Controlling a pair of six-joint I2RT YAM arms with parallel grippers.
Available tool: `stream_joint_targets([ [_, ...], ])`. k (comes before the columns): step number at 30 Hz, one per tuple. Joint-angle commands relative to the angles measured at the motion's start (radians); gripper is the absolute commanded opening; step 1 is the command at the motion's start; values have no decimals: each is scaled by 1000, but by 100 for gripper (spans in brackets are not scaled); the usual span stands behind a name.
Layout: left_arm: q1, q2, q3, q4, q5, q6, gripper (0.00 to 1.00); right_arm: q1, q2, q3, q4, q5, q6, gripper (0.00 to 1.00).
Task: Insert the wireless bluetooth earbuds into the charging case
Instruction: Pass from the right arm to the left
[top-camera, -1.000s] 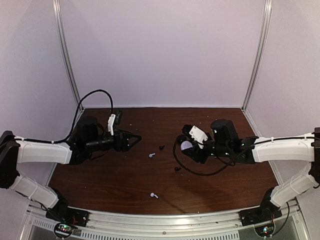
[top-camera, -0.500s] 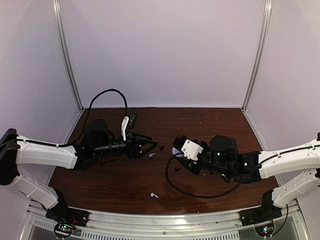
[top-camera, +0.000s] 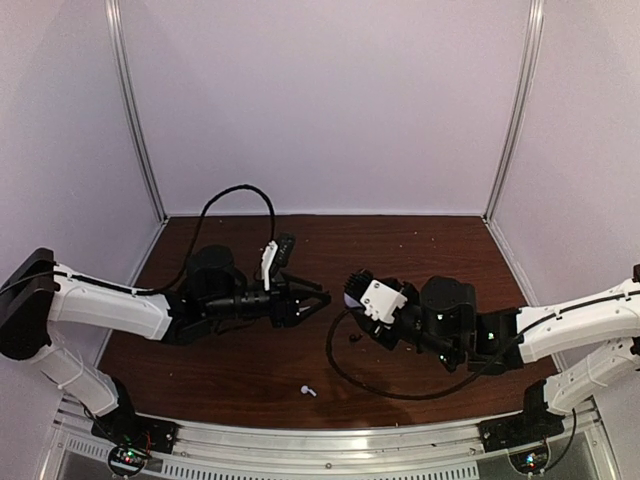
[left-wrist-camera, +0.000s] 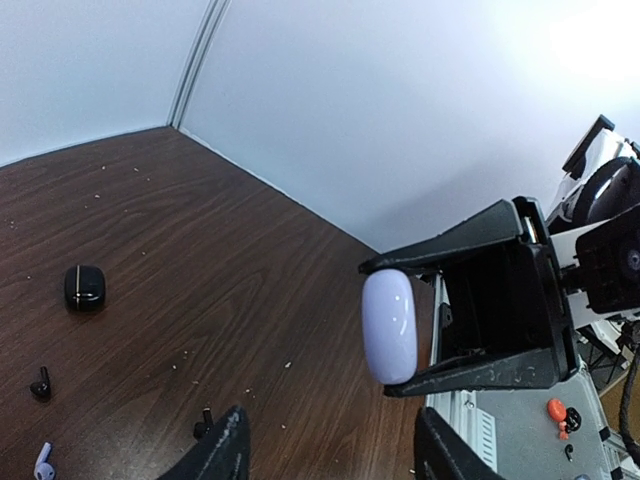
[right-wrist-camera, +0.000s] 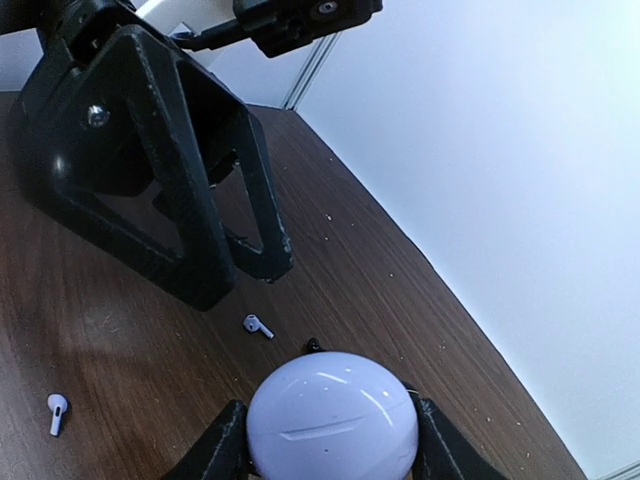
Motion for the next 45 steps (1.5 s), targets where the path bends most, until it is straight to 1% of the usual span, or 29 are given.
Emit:
stream_joint_targets([
  [1,-13,25,47,85,31,-6,57,18,2,-19,32,31,5,41],
  [11,-37,96,102,106,118,-35,53,40,11,-25,48,29,10,42],
  [16,-42,128,121,114,152,-62,49,49,14,-27,61,30,8,42],
  [20,-46,148,119,158,176,-101,46,54,16,-28,68,35,2,42],
  [29,-53,183,147,163,191,-133,33,59,35,-27,77,57,3,42],
  [32,-54,182,153,144,178,-131,27,63,43,-26,84,69,-1,43],
  [34,-53,181,164,101,155,-126,23,64,44,-28,91,78,-3,43],
  [37,-54,182,179,38,114,-107,17,65,45,-32,98,83,-2,47],
  [40,-54,172,174,29,111,-92,12,67,42,-37,99,82,0,56],
  [43,-53,152,170,17,102,-77,9,66,31,-46,90,76,12,71],
  [45,-51,133,164,2,93,-51,8,65,18,-49,71,55,28,79],
])
